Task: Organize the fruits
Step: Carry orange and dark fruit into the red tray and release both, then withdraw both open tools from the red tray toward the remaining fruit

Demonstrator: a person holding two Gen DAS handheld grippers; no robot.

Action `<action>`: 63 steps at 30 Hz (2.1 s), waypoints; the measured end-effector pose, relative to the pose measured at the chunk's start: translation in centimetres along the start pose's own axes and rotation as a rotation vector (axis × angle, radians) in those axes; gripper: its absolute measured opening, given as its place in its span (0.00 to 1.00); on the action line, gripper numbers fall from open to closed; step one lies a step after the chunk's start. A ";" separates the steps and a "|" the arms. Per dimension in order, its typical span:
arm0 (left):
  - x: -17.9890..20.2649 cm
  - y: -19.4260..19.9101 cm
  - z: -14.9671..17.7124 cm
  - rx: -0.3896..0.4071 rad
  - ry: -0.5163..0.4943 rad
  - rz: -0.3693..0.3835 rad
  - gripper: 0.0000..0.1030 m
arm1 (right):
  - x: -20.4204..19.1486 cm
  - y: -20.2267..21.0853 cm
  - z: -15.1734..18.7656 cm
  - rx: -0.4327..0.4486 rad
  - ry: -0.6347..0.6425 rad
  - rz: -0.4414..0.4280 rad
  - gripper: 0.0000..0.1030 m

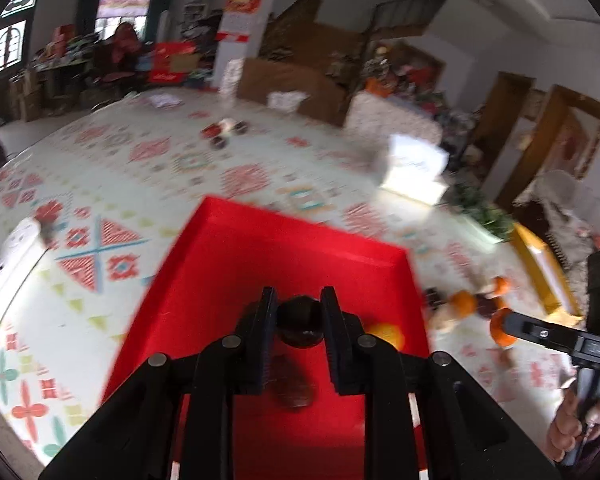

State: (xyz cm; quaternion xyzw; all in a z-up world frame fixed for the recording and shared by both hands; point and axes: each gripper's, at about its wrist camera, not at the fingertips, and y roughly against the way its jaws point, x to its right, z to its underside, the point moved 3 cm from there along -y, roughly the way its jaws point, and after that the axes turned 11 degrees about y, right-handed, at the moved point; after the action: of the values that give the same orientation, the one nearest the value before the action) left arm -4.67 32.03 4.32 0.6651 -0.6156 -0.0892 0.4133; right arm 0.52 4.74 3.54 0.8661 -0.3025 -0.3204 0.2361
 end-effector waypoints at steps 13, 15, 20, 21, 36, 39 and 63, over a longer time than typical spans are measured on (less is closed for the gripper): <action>-3.8 -2.2 0.6 -0.034 0.052 -0.098 0.24 | -6.6 -11.1 -2.3 -0.118 0.166 0.030 0.35; -3.8 -1.8 0.7 -0.025 0.059 -0.096 0.36 | -6.8 -12.2 -2.6 -0.126 0.178 0.045 0.36; -3.4 0.0 0.5 0.019 0.063 -0.092 0.47 | -5.8 -12.5 -3.2 -0.117 0.150 0.052 0.36; -3.2 0.3 0.4 0.025 0.063 -0.088 0.49 | -5.7 -12.2 -3.4 -0.109 0.147 0.053 0.36; 2.0 3.9 2.0 0.073 -0.008 -0.015 0.59 | -10.1 2.4 -2.8 -0.041 0.211 0.123 0.39; 3.4 4.1 3.0 0.057 -0.019 0.009 0.60 | -15.2 7.6 -1.9 -0.012 0.315 0.134 0.52; 12.6 5.3 7.3 0.016 -0.140 0.064 0.62 | -13.4 22.9 3.6 0.071 0.336 0.266 0.72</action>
State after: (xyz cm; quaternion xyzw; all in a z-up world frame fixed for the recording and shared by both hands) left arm -10.37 18.13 8.01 0.6405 -0.6646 -0.1175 0.3664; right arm -18.75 -3.15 20.40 0.8675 -0.3816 -0.1266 0.2929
